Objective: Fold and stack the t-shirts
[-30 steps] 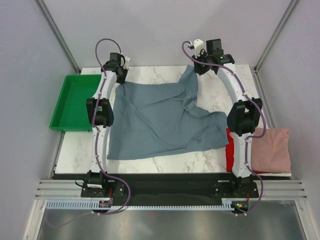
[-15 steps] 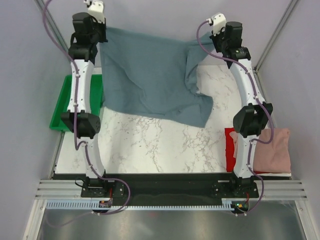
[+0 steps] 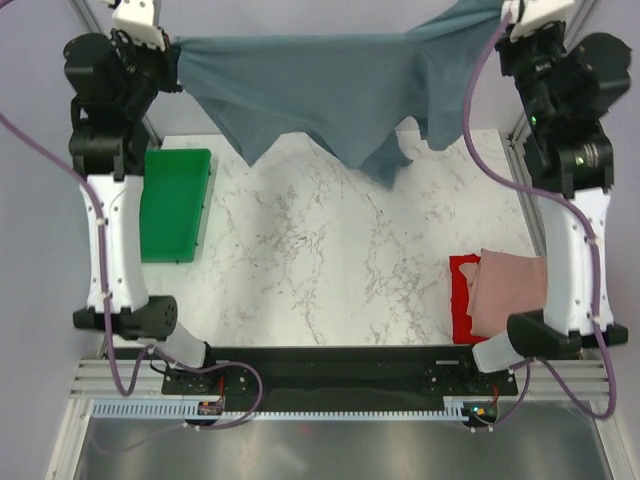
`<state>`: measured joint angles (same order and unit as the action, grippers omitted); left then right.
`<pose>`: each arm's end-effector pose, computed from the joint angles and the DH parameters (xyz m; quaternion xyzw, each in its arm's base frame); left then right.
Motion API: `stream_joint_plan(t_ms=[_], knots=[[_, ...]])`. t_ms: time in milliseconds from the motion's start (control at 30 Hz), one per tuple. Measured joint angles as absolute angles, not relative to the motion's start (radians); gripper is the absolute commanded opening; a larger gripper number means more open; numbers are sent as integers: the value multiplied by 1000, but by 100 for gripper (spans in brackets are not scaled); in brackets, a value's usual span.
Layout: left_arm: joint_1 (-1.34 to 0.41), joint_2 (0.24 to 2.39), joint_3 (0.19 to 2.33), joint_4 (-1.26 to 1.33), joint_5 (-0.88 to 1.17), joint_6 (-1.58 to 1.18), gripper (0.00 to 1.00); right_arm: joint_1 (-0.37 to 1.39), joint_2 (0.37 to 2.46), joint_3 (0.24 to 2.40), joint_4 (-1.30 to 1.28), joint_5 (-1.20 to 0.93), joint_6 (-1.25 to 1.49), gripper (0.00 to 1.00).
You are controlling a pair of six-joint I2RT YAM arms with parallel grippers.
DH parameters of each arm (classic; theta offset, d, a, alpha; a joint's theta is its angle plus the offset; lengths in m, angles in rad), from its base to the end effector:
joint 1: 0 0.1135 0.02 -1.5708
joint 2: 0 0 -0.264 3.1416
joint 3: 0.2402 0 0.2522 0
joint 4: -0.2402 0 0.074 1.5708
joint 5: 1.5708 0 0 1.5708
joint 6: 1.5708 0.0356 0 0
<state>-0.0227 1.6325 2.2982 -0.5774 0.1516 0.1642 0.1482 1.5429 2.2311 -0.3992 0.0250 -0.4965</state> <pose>0.3004 -0.0122 0.5851 0.1184 0.6651 0.0010 0.7373 0.2660 0.0388 0.6106 -0.1799 0.5702 -0.1462 0.7881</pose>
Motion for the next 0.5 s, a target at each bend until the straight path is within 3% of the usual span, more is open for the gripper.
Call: stream_joint_plan(t_ms=[233,500], knots=[[-23,1233,2047,-572,193,161,2,160,1287,2182,-459,-1,-492,0],[-21,953,2046,-543,222,162,2,160,1092,2223,-586,-39,-514,0]])
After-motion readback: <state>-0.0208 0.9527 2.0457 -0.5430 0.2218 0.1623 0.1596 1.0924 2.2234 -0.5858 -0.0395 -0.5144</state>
